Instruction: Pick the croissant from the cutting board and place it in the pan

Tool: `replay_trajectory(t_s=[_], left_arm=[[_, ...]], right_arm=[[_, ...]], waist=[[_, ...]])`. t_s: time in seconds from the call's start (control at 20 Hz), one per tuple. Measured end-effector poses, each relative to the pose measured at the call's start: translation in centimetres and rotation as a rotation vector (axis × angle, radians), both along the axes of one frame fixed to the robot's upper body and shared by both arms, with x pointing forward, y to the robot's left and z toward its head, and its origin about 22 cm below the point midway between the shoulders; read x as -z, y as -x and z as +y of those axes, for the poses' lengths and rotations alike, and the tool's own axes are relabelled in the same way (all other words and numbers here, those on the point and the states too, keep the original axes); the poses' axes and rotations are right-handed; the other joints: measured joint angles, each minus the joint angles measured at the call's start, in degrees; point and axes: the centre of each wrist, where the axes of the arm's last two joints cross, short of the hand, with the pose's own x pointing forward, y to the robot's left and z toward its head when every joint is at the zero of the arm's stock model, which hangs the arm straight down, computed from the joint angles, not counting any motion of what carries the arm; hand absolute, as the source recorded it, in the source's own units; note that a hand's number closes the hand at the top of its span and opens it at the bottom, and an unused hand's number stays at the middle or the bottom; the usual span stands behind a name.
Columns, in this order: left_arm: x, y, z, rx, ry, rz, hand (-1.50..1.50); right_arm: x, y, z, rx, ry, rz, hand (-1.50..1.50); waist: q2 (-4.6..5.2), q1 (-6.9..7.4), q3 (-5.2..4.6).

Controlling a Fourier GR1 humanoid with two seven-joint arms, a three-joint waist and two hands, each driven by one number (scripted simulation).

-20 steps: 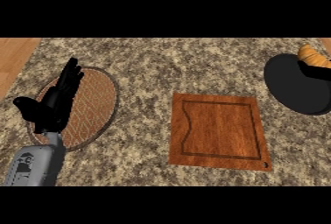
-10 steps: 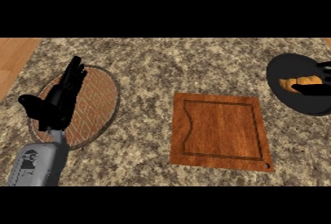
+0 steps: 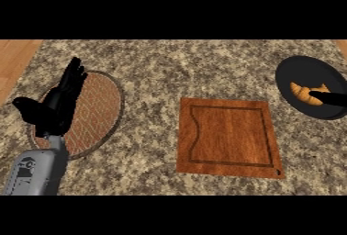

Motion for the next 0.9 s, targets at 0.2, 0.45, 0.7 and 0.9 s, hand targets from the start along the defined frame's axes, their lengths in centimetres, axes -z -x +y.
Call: replay_trajectory(t_s=[0.2, 0.45, 0.7, 0.9], left_arm=[[0.9, 0.3, 0.3, -0.016, -0.003, 0.005, 0.0], [1.8, 0.6, 1.1, -0.051, -0.001, 0.021, 0.0], [1.6, 1.1, 1.9, -0.077, -0.006, 0.04, 0.0], [2.0, 1.7, 2.5, -0.096, -0.009, 0.047, 0.0]], right_arm=[[0.9, 1.2, -0.8, -0.002, -0.091, -0.117, -1.5], [2.5, 3.5, -2.3, -0.097, -0.221, -0.198, -1.5], [3.8, 6.3, -3.8, -0.186, -0.273, -0.239, -1.5], [3.8, 8.6, -5.1, -0.221, -0.268, -0.25, -1.5]], waist=[[-0.42, -1.03, -0.13], [-1.21, -2.63, -0.34], [-2.01, -4.22, -0.55], [-2.41, -5.23, -0.7]])
